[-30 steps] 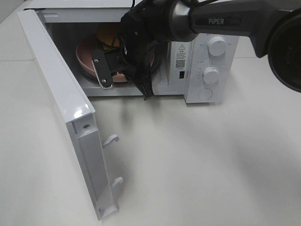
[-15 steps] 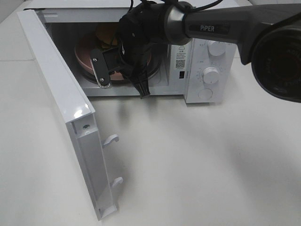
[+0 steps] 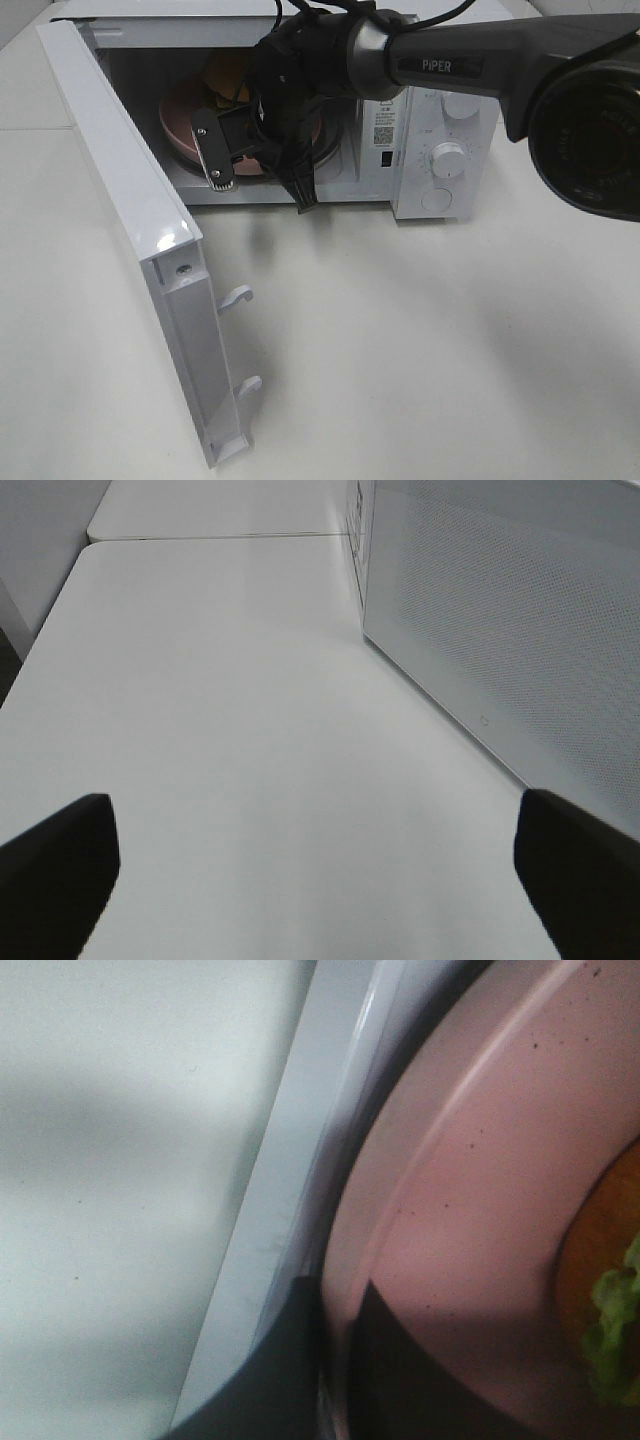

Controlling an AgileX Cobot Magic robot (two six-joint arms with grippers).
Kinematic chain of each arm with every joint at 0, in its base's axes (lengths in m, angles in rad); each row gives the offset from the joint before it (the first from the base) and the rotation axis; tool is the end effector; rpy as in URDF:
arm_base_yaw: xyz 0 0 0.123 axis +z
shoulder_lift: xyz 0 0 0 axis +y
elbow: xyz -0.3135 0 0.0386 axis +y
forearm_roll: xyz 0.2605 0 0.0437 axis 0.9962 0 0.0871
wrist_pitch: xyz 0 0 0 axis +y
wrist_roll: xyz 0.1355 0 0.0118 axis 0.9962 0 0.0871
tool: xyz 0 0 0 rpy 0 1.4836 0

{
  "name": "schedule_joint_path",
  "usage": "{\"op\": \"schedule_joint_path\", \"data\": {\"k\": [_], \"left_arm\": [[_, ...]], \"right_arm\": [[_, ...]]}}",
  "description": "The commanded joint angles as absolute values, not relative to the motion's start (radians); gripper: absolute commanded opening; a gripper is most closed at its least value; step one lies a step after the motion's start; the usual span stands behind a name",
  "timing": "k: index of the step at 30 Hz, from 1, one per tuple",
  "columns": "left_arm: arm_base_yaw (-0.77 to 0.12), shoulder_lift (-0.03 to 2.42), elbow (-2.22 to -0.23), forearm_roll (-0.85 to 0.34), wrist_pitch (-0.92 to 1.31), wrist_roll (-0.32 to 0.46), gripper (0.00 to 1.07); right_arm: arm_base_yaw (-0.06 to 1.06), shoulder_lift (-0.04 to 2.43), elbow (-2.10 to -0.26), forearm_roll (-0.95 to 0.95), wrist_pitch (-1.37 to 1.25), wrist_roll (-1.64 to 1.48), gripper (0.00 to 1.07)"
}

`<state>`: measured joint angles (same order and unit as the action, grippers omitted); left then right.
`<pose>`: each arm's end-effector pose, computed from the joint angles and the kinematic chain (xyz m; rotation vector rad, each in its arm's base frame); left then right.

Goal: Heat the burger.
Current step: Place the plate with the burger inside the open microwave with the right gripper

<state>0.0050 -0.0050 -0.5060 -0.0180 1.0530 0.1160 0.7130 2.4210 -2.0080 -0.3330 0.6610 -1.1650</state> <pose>0.0143 -0.0021 0.2658 0.1132 2.0227 0.0550 0.4669 0.3676 0.1272 -2.2335 1.3102 -0.5327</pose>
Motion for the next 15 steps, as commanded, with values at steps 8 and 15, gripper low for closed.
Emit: {"op": "schedule_joint_path", "data": {"k": [8,15], "left_arm": [[0.007,-0.024,-0.505,-0.017,1.046,0.111,1.03],[0.007,-0.024,-0.505,-0.014,1.046,0.111,1.03]], "right_arm": [[0.711,2.409,-2.024,-0.334,0.613,-1.175,0.00],[0.711,2.409,-2.024,-0.333,0.613,-1.171,0.06]]}}
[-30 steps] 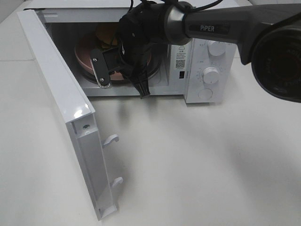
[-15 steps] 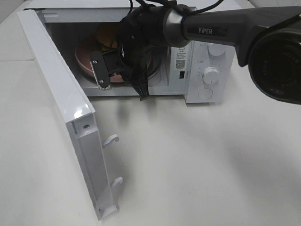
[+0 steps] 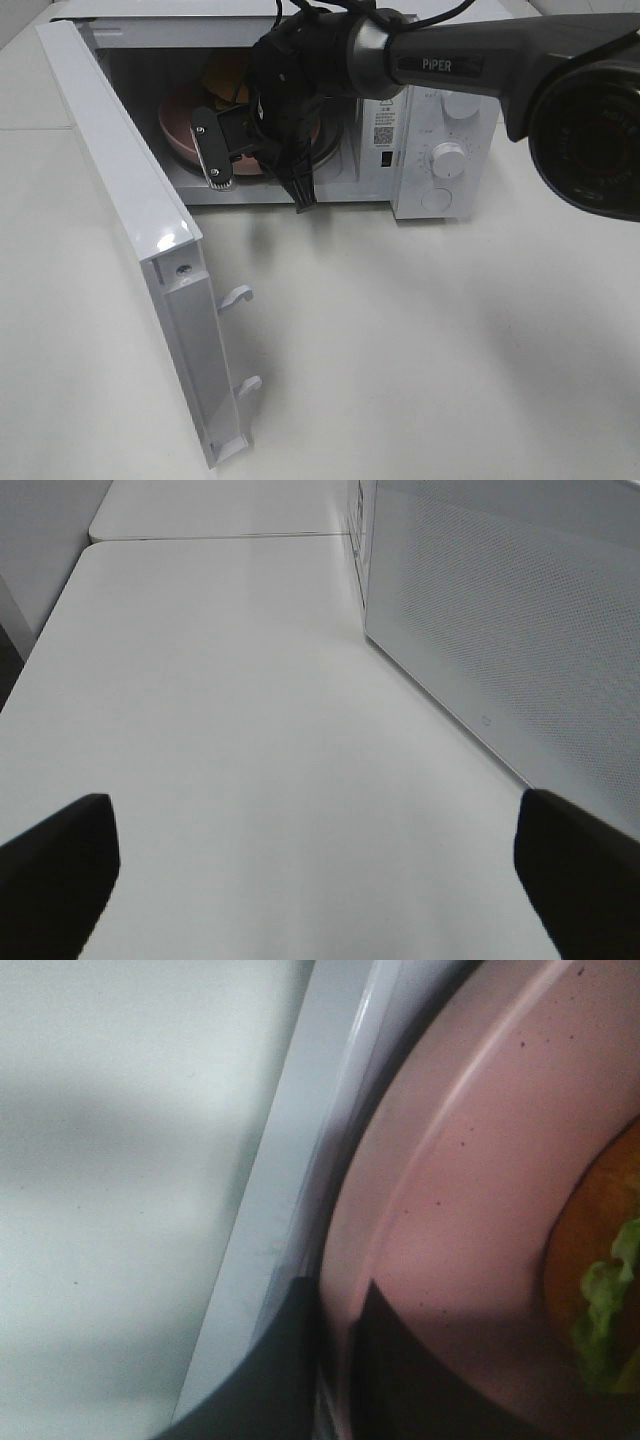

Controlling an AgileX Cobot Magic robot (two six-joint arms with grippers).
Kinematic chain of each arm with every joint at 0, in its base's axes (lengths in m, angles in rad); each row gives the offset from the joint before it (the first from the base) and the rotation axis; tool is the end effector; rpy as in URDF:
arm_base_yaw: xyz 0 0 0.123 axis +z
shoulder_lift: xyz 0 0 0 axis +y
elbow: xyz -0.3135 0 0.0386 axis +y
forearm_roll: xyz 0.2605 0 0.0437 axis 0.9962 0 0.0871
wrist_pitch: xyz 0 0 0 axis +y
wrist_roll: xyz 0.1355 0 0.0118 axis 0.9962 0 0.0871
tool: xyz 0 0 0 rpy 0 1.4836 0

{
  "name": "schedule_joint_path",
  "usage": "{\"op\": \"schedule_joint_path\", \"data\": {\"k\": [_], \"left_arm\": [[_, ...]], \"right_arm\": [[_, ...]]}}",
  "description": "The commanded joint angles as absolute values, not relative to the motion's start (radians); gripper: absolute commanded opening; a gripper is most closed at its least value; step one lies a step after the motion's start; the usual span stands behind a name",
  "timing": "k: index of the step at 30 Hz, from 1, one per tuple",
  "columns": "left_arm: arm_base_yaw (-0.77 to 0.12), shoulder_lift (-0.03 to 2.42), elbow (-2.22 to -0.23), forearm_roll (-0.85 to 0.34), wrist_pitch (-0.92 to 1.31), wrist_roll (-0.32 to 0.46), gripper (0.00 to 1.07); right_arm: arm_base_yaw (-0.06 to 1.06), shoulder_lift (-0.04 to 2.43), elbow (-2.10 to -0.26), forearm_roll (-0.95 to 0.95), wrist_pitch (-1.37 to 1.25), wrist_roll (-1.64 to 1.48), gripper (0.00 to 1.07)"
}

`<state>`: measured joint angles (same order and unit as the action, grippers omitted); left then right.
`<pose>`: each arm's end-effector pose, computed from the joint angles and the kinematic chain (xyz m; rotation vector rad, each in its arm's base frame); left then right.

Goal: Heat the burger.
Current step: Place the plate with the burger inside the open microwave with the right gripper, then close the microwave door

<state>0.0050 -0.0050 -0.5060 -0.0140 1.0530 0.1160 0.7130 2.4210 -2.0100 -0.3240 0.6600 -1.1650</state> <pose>0.0143 -0.0016 0.2658 0.1131 2.0229 0.0598 0.4667 0.3684 0.1277 -2.2271 1.3148 -0.5235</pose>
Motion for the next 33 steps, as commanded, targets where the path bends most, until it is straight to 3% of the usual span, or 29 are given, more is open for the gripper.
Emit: {"op": "schedule_joint_path", "data": {"k": [1,4,9,14,25,33], "left_arm": [[0.007,-0.024,-0.505,-0.014,1.046,0.111,1.03],[0.007,-0.024,-0.505,-0.014,1.046,0.111,1.03],[0.007,-0.024,-0.505,-0.014,1.046,0.111,1.03],[0.007,-0.024,-0.505,-0.014,1.046,0.111,1.03],[0.007,-0.024,-0.505,-0.014,1.046,0.111,1.03],[0.007,-0.024,-0.505,-0.014,1.046,0.111,1.03]], "right_arm": [[0.711,2.409,-2.024,-0.332,0.613,-1.171,0.08],[0.711,2.409,-2.024,-0.330,0.612,-1.168,0.13],[0.711,2.409,-2.024,-0.326,0.602,-1.127,0.34],[0.711,2.409,-2.024,-0.321,0.603,-1.046,0.47],[0.712,2.390,-2.024,-0.299,0.629,-1.053,0.62],[0.712,2.379,-2.024,-0.266,0.684,-1.069,0.64]]}}
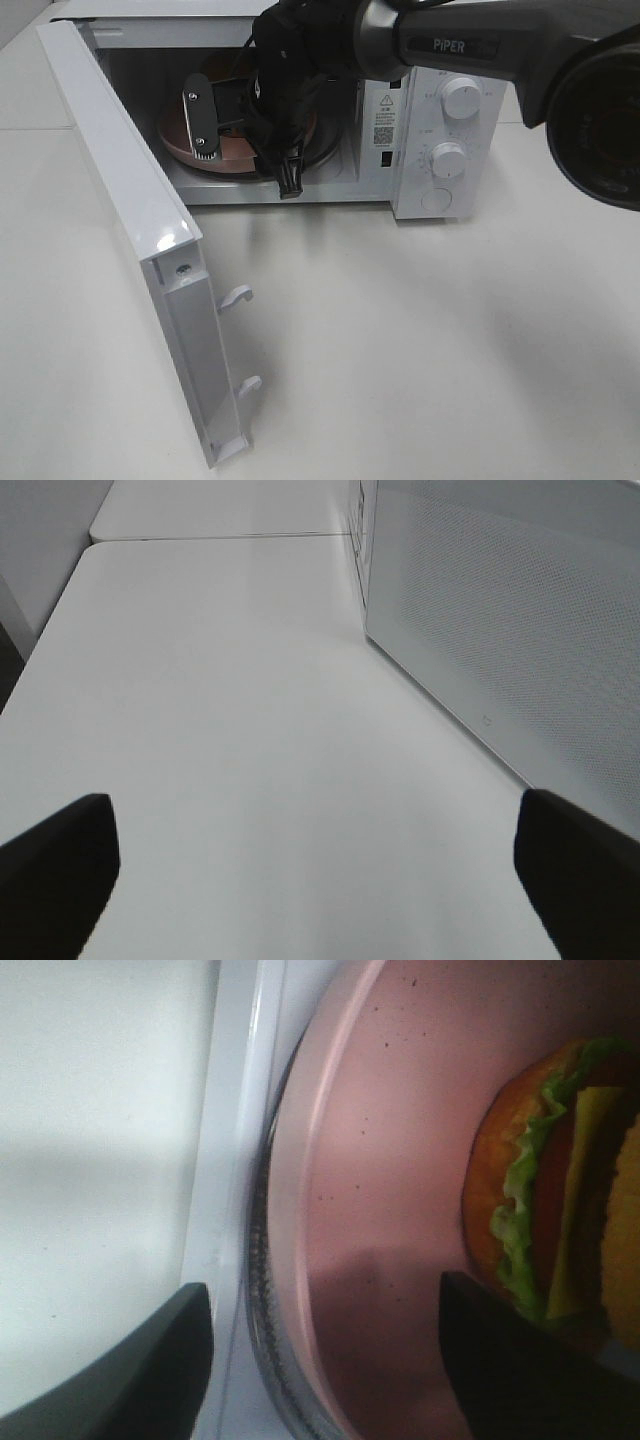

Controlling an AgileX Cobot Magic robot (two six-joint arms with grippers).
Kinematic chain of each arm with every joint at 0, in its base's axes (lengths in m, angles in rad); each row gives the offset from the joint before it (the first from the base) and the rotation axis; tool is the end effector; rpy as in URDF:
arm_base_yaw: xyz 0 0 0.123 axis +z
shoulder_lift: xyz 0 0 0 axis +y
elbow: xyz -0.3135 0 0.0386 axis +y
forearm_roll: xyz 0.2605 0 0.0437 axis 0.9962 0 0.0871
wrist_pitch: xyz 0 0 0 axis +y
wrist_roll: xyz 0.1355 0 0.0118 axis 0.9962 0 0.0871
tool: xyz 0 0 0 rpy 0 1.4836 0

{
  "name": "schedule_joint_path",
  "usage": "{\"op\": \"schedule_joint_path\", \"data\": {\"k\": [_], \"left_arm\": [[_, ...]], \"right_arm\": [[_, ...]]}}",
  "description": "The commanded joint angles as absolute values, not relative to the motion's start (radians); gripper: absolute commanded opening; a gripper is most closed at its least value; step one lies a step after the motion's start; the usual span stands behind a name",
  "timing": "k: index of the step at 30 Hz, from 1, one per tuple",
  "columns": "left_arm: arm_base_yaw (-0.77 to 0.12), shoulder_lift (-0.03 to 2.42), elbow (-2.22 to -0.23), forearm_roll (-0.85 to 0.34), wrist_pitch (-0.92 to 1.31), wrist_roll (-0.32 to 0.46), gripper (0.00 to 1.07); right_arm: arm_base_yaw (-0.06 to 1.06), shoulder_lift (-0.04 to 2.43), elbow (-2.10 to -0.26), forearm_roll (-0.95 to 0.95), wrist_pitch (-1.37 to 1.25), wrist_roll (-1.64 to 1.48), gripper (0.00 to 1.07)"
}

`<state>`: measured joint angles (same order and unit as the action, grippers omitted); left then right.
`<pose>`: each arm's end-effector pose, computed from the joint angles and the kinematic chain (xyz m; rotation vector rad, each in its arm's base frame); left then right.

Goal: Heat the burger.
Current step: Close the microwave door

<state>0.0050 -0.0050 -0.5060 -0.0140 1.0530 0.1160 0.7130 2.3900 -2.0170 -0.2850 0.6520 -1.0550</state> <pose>0.0143 -0.0016 0.2658 0.1131 2.0229 0.0598 0.4655 0.3718 0.1481 -2.0833 1.4298 -0.4490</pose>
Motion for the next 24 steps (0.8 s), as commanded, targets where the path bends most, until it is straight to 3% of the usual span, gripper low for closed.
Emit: {"op": "schedule_joint_path", "data": {"k": [1,24], "left_arm": [[0.007,-0.024,-0.505,-0.014,1.046,0.111,1.03],[0.007,-0.024,-0.505,-0.014,1.046,0.111,1.03]], "right_arm": [[0.712,2.379,-2.024,-0.266,0.684,-1.069,0.64],[0.711,2.309,-2.024,-0.197,0.868,-1.075,0.64]]}}
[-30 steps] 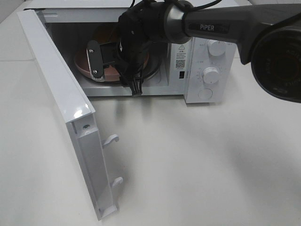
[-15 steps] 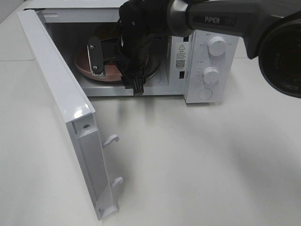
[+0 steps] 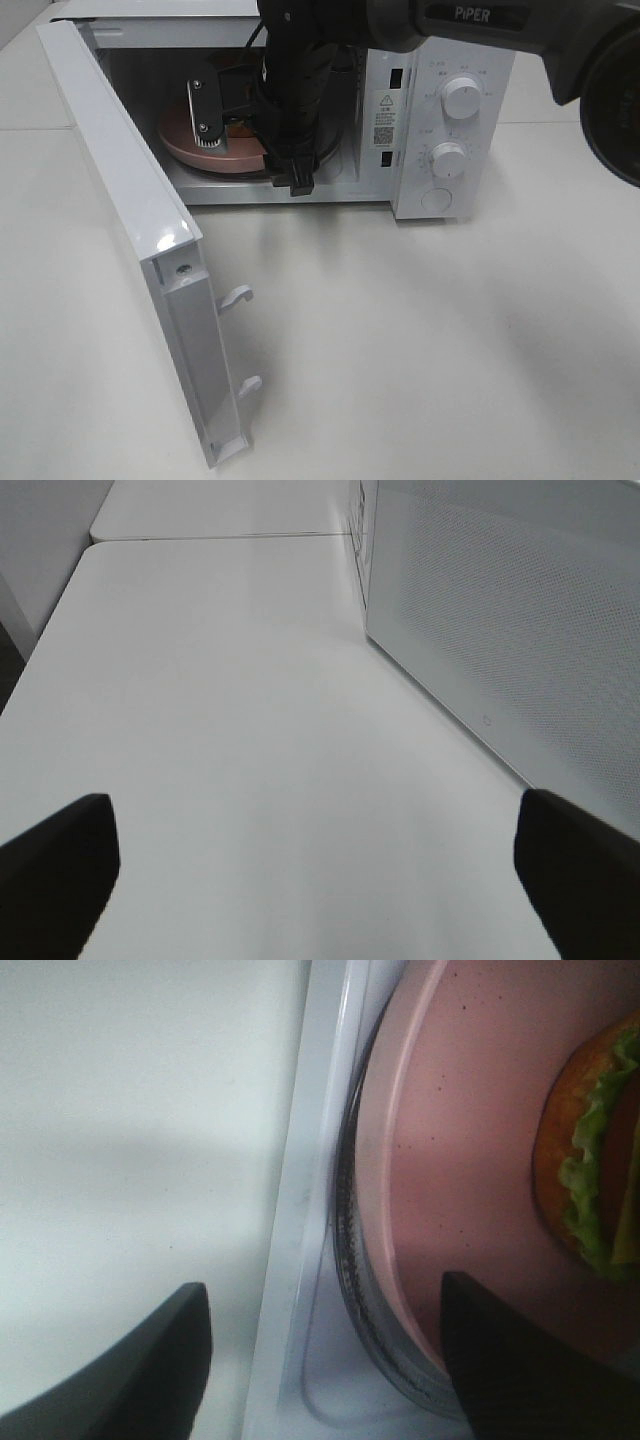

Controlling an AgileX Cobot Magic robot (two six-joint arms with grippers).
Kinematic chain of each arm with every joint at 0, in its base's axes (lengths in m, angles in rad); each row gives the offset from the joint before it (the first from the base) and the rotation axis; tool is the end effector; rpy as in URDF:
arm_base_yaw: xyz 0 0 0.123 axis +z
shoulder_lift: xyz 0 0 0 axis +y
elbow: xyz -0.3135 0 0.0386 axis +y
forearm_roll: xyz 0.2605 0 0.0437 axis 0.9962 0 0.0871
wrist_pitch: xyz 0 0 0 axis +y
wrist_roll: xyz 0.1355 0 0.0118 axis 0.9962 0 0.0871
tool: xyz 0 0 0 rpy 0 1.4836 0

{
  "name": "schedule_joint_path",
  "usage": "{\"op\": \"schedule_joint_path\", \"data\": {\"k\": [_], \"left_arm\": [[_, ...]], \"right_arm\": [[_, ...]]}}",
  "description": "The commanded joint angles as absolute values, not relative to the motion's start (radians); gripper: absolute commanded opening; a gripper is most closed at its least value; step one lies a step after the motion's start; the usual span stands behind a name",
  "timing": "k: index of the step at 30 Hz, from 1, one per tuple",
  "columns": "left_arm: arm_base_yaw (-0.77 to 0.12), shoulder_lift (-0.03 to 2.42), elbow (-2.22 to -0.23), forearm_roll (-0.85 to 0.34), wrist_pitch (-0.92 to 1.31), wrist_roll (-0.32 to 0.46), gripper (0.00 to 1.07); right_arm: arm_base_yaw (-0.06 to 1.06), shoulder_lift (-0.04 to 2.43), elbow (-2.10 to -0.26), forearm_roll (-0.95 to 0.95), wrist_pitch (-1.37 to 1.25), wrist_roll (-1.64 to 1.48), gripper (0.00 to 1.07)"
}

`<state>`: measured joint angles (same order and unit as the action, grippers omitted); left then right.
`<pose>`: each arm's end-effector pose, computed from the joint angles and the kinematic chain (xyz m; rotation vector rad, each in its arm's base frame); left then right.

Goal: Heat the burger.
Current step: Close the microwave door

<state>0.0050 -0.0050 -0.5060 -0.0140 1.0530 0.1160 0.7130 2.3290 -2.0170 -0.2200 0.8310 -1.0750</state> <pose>0.0143 -0.0016 0.2658 0.1131 2.0229 0.0598 0.4473 0.3578 0.1697 -2.1476 1.5458 -0.3883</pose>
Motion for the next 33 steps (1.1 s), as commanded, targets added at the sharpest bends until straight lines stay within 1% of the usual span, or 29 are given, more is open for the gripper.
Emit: {"op": "schedule_joint_path", "data": {"k": [1,11,14,15,16,18,27,33], "left_arm": [[0.007,-0.024,-0.505,-0.014,1.046,0.111,1.03],[0.007,-0.024,-0.505,-0.014,1.045,0.111,1.03],[0.007,-0.024,-0.505,-0.014,1.045,0.111,1.03],[0.007,-0.024,-0.505,-0.014,1.045,0.111,1.03],[0.007,-0.024,-0.505,-0.014,1.045,0.111,1.03],[0.007,-0.024,-0.505,-0.014,1.045,0.111,1.03],[0.007,-0.024,-0.505,-0.014,1.045,0.111,1.03],[0.007,-0.024,-0.505,-0.014,1.045,0.111,1.03]], "right_arm": [[0.711,2.309,-2.023,-0.190,0.875,-1.075,0.64],[0.711,2.307,-2.012,-0.152,0.940,-1.076,0.64],[0.711,2.280,-1.960,-0.152,0.938,-1.074,0.64],[0.711,2.256,-1.915,-0.152,0.929,-1.074,0.64],[0.711,2.256,-1.915,-0.152,0.929,-1.074,0.64],[0.710,2.217,-1.849,-0.152,0.914,-1.074,0.64],[0.710,2.121,-1.748,-0.152,0.896,-1.022,0.65],[0.710,2.041,-1.652,-0.154,0.866,-1.017,0.67]]}}
